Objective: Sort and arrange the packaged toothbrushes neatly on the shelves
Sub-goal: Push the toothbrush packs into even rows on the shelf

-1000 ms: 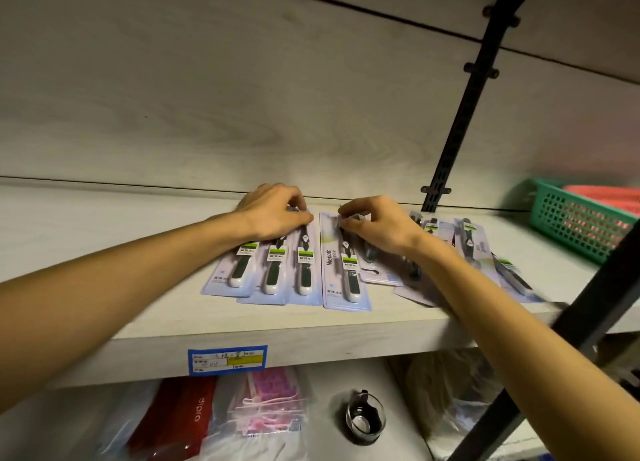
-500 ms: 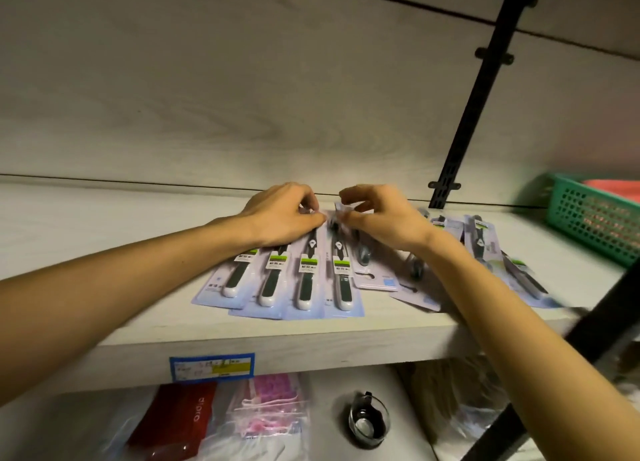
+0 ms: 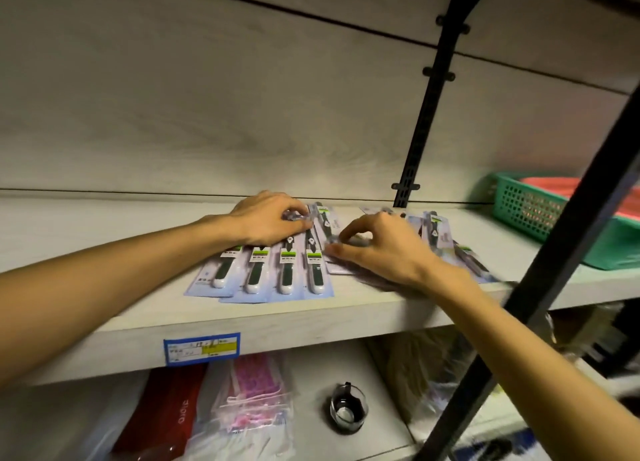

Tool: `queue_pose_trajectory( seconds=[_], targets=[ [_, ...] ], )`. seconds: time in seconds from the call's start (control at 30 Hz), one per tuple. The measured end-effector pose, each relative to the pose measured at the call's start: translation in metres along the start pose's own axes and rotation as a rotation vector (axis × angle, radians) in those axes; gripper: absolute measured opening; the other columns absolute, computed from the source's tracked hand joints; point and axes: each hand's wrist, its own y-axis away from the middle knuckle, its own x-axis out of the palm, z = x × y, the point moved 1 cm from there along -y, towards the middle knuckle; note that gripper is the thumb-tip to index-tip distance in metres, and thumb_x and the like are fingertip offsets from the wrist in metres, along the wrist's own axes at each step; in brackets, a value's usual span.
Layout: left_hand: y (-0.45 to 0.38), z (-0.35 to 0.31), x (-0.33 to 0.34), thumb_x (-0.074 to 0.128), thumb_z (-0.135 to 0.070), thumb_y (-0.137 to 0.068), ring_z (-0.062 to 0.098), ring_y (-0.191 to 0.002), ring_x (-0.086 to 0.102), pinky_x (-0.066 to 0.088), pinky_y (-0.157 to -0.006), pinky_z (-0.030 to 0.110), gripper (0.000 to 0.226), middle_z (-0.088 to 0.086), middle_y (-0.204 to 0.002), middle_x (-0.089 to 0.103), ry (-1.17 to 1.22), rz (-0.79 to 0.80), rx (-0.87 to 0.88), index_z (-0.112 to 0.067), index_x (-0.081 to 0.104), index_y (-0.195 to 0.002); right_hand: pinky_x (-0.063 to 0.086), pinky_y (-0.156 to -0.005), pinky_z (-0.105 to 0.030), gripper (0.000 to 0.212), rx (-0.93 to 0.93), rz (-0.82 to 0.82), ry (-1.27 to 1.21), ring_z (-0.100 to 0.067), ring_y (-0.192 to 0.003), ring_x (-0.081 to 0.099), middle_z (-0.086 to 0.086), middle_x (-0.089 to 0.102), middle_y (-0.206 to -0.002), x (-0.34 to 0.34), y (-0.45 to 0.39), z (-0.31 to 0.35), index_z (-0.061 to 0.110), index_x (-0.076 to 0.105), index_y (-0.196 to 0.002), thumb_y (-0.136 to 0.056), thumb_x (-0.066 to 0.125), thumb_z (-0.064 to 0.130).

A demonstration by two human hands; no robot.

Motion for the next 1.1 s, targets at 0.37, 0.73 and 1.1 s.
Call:
queue_pose_trajectory(
  seconds=[0.37,0.73,1.1],
  targets=[
    [0.016,0.022,-0.009,0.058,-0.059,-0.091,0.021,-0.117,0.057,0.047,-0.095,0.04,0.038,-0.004,-0.129,0.061,0.115,-0.151,-0.119,-0.031,0.062,-0.116,0.057,-0.08,-0.045,0.02,0.197,-0.169,-0.297,-0.028,-0.087,0.07,-0.008,0.076,-0.085,-0.057,0.003,-0.024,0.019,0.08,-0.085,-0.083,0.069,0.035],
    [0.031,-0.005,-0.029,0.059,-0.069,-0.085,0.0,-0.1,0.065,0.053,-0.095,0.035,0.044,-0.021,-0.106,0.072,0.321,-0.134,0.106,-0.04,0.072,-0.114,0.045,-0.095,-0.013,0.02,0.098,0.02,-0.68,0.001,-0.109,0.064,0.01,0.068,-0.123,-0.043,-0.011,-0.035,0.014,0.079,-0.099,-0.094,0.059,0.012],
    [0.023,0.008,-0.031,0.078,-0.048,-0.075,-0.004,-0.064,0.064,0.056,-0.071,0.029,0.016,-0.022,-0.069,0.071,0.3,-0.273,-0.045,-0.036,0.076,-0.086,0.047,-0.09,-0.03,0.017,-0.065,-0.017,-0.024,-0.02,-0.107,0.061,-0.002,0.07,-0.115,0.002,-0.086,-0.017,0.017,0.075,-0.104,-0.096,0.061,0.023]
  ],
)
